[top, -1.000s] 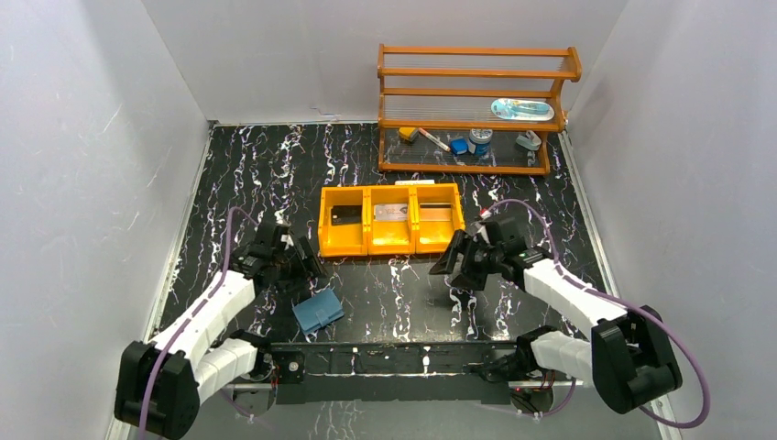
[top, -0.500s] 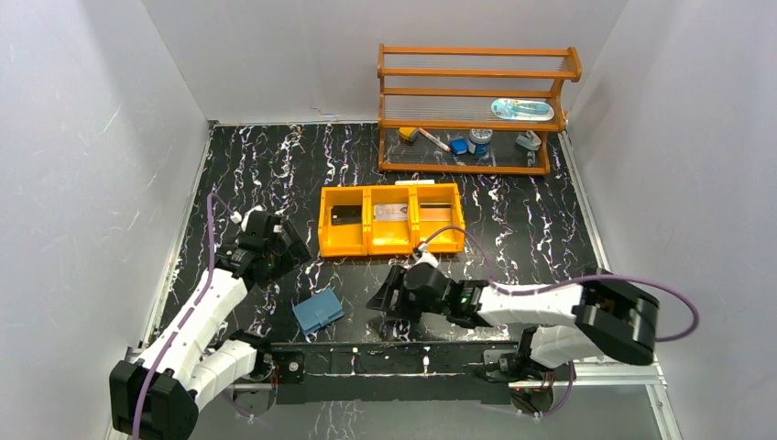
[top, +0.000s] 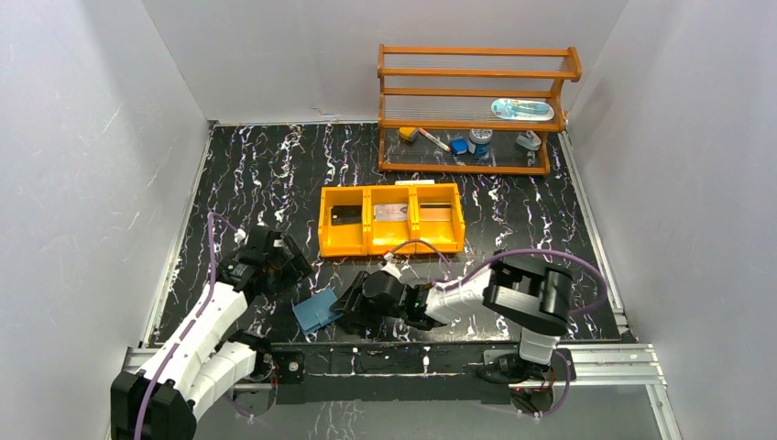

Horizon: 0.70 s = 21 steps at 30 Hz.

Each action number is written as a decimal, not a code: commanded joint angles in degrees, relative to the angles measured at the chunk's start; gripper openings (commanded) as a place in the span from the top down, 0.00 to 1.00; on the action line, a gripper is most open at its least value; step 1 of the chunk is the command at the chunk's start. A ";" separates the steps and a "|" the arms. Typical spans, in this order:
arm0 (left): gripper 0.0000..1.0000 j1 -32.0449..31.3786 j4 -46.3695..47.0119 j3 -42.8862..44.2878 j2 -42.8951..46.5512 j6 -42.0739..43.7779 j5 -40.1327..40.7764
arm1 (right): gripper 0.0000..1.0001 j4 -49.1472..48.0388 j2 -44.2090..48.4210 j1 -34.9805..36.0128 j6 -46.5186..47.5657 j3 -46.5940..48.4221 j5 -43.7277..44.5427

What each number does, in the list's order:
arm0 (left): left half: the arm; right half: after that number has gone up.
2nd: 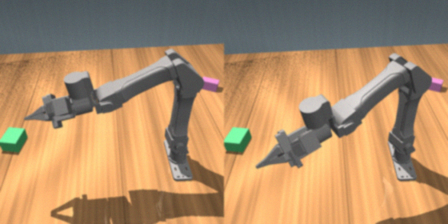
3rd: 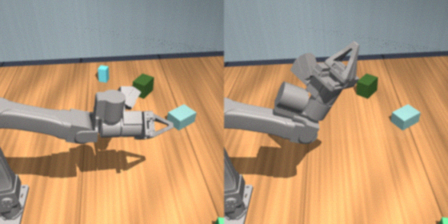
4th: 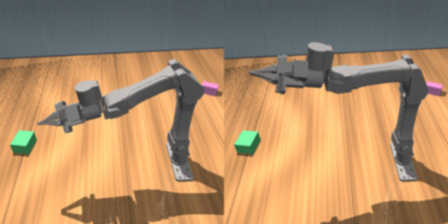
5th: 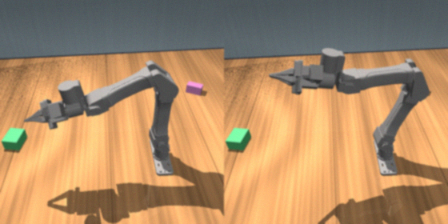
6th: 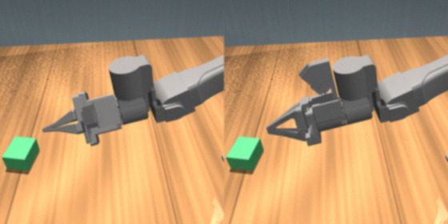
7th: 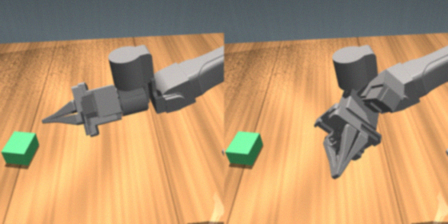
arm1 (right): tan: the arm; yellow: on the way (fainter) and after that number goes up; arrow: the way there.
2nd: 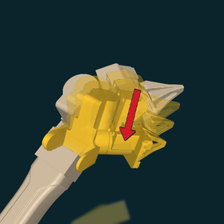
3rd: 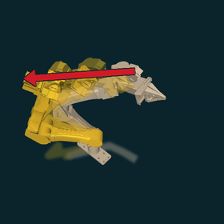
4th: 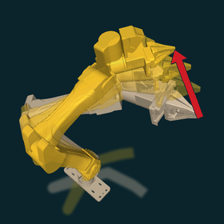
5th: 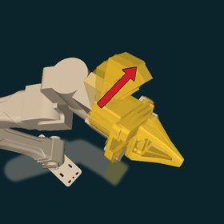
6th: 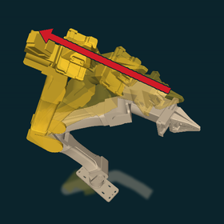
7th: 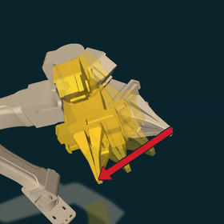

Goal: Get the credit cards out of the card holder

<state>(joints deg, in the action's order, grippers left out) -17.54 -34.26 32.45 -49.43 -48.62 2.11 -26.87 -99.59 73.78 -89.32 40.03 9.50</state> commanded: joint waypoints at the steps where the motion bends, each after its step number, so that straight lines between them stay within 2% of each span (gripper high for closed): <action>1: 0.23 -0.08 0.87 -1.36 0.73 -1.28 -2.35 | 0.46 -2.44 -4.63 1.21 -5.47 4.37 -0.75; 7: 0.25 -0.06 2.98 -3.13 -0.43 -1.60 -4.97 | 0.60 -1.54 -5.77 1.28 -7.23 3.42 1.56; 12: 0.27 -0.04 5.80 -5.74 -1.94 -2.33 -8.51 | 0.72 -0.78 -5.00 -0.14 -4.96 3.52 1.34; 18: 0.28 -0.04 8.05 -7.21 -4.69 -1.64 -10.98 | 0.73 0.95 -2.81 -1.87 -2.40 2.67 1.66; 21: 0.29 -0.08 9.01 -7.75 -6.38 -1.24 -12.94 | 0.69 2.29 -1.73 -3.28 -0.86 2.49 0.33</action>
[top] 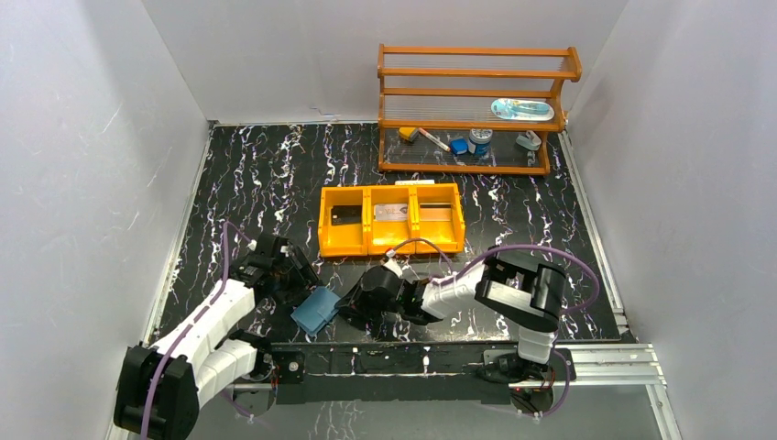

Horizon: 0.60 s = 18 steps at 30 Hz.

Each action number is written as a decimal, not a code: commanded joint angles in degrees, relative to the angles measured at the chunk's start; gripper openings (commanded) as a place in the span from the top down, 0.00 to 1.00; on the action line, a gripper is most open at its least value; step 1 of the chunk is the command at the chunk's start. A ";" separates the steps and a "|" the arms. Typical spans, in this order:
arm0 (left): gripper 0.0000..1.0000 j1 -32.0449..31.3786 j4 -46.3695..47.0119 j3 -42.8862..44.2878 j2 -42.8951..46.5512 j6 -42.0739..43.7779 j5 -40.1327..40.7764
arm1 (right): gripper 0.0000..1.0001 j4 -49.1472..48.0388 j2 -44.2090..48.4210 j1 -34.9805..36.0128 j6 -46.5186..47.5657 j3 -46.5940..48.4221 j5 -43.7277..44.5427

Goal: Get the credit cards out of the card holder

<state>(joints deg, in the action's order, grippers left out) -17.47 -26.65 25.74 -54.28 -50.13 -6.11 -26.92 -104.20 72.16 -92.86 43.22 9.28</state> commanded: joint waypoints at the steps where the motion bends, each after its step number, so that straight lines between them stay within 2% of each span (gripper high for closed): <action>1: 0.29 -0.16 1.94 -1.34 -1.92 0.36 -5.62 | 0.67 2.55 2.87 -2.20 3.12 -0.61 -0.67; 5: 0.30 -0.24 3.15 -2.36 -2.62 0.43 -8.17 | 0.52 2.15 2.46 -2.86 4.78 -0.35 -4.53; 10: 0.33 -0.19 3.67 -3.12 -0.92 -0.57 -8.91 | 0.48 0.94 0.76 -2.73 6.35 0.68 -8.53; 13: 0.35 -0.24 3.71 -3.15 -0.57 -0.76 -9.37 | 0.50 0.09 -0.78 -2.73 7.43 1.99 -10.44; 18: 0.35 -0.27 3.63 -2.75 -0.09 -0.41 -9.79 | 0.67 -0.04 0.80 -2.73 9.07 1.38 -8.66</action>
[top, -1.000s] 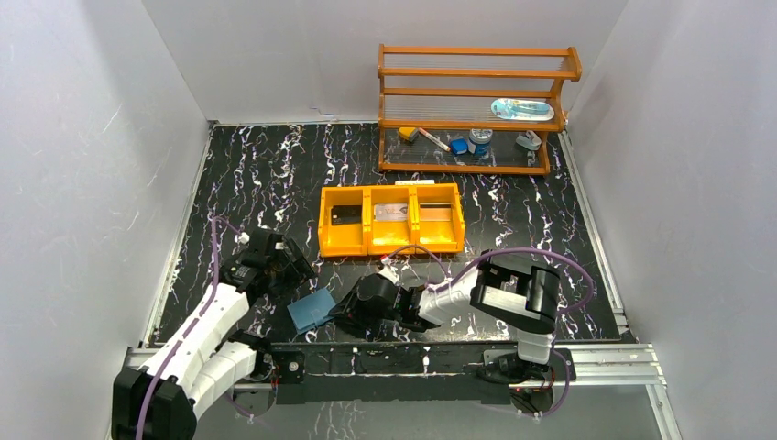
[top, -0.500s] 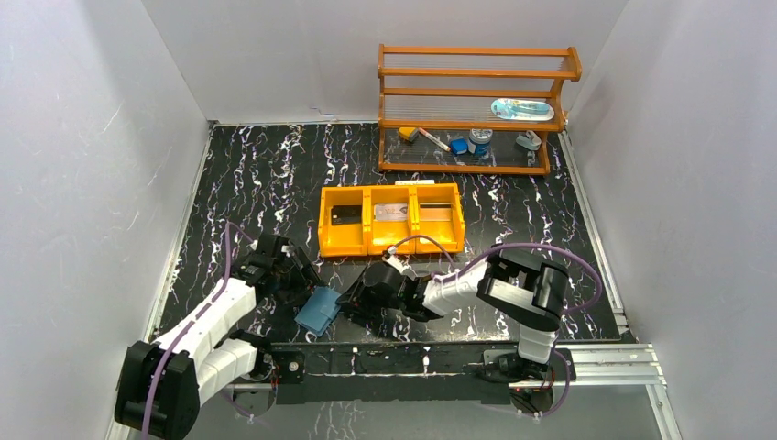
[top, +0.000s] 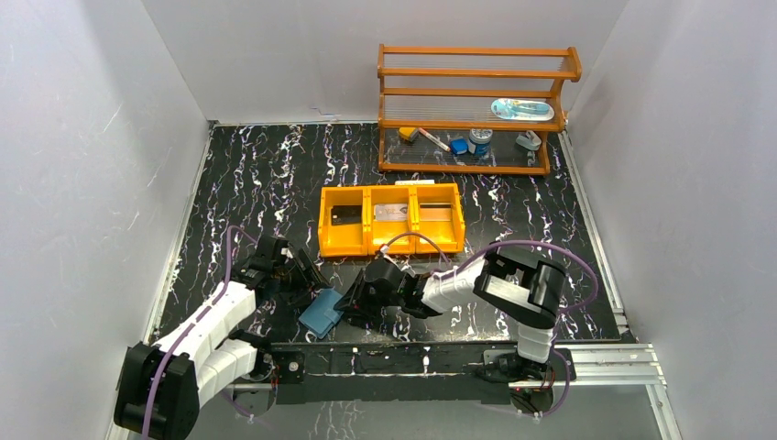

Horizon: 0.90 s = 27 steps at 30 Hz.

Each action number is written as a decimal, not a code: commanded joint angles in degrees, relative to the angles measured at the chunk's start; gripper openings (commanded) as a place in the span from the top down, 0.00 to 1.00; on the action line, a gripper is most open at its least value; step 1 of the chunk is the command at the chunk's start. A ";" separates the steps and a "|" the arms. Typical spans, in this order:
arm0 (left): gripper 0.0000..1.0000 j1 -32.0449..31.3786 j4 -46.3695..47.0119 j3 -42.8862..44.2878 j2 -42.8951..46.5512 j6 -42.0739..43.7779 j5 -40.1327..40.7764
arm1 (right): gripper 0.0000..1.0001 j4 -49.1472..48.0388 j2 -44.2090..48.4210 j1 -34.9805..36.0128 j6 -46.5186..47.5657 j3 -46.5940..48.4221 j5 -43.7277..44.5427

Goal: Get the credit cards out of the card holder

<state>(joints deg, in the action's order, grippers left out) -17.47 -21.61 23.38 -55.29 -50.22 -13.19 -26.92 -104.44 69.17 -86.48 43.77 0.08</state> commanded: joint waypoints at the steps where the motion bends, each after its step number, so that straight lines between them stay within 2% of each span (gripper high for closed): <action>1: 0.36 -0.28 -1.42 -0.12 1.15 -0.20 -2.84 | 0.74 0.90 2.29 0.26 3.55 0.53 2.54; 3: 0.34 -0.19 -1.50 0.71 1.95 0.25 -3.05 | 0.83 3.05 5.20 0.22 6.01 -0.08 5.52; 8: 0.24 -0.26 -3.89 5.35 5.33 3.23 -0.08 | 0.94 15.01 16.63 -0.08 15.45 -0.09 14.49; 12: 0.16 -0.20 -8.10 10.39 6.59 7.68 5.94 | 0.95 33.34 27.00 -0.18 20.81 0.52 25.00; 14: 0.14 -0.21 -8.96 11.96 6.77 9.47 7.45 | 0.94 46.30 32.30 -0.43 22.56 2.07 29.73; 19: 0.12 -0.23 -9.29 13.46 7.12 11.76 8.34 | 0.93 64.74 42.84 -0.52 27.79 6.65 37.36; 23: 0.11 -0.21 -9.59 13.55 7.63 11.98 9.31 | 0.91 77.21 43.71 -0.52 29.14 12.70 39.77; 27: 0.11 -0.19 -9.62 13.54 7.78 12.06 9.22 | 0.91 84.68 36.86 -0.52 31.56 19.39 38.24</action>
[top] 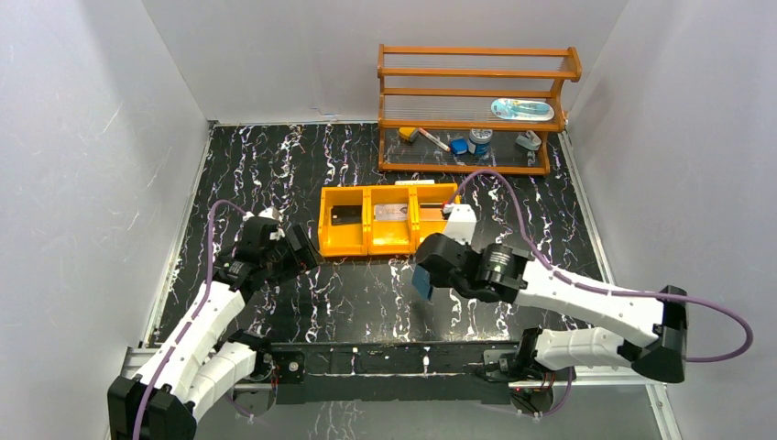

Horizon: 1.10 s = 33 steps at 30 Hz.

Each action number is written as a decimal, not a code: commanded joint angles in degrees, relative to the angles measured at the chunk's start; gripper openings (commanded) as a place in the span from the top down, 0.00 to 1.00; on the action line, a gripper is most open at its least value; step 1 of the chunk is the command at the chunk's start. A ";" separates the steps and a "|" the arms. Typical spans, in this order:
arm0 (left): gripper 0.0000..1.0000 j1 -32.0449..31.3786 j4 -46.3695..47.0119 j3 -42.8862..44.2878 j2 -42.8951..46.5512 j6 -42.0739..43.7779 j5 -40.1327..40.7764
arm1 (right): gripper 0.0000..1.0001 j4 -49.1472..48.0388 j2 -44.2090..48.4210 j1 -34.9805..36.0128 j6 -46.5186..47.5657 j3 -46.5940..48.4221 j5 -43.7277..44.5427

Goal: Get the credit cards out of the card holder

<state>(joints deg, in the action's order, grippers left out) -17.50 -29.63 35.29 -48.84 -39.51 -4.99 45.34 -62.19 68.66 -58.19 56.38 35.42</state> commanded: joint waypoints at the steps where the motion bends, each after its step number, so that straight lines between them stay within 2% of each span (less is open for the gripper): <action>1: 0.11 -0.17 -1.64 1.75 1.36 1.36 1.08 | 0.91 14.52 -8.00 -0.02 3.34 8.63 2.75; 5: 0.11 -0.22 -2.39 2.21 1.77 1.37 1.91 | 0.91 23.40 -19.40 0.01 2.25 15.14 3.99; 10: 0.10 -0.18 -4.44 2.73 3.69 -0.38 5.00 | 0.91 26.29 -29.63 0.48 2.78 21.05 6.04; 19: 0.05 -0.19 -9.13 3.26 9.85 -5.83 13.24 | 0.87 13.10 -36.17 0.76 14.34 22.50 -5.36; 22: 0.03 -0.22 -10.63 3.74 11.92 -7.44 15.55 | 0.82 8.65 -40.29 0.92 17.44 23.51 -10.94; 23: 0.03 -0.19 -10.63 3.65 12.18 -8.01 15.39 | 0.76 3.73 -40.54 0.95 19.10 22.99 -16.11; 25: 0.02 -0.17 -10.06 3.44 11.48 -7.80 13.61 | 0.55 -7.68 -38.21 0.79 20.13 20.76 -27.32; 26: 0.02 -0.21 -8.99 2.96 10.26 -6.65 11.24 | 0.46 -10.86 -35.59 0.13 20.17 19.92 -28.14; 29: 0.07 -0.18 -0.83 0.22 5.60 -2.44 -1.90 | 0.46 -13.60 -27.93 -7.24 17.78 10.13 -28.49; 33: 0.14 -0.17 6.03 -1.69 1.10 -1.90 -12.82 | 0.45 -18.77 -21.39 -12.35 17.36 0.56 -31.95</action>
<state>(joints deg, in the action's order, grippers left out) -17.50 -32.18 35.64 -43.99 -43.92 -2.90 32.77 -90.52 61.91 -39.46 64.51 7.31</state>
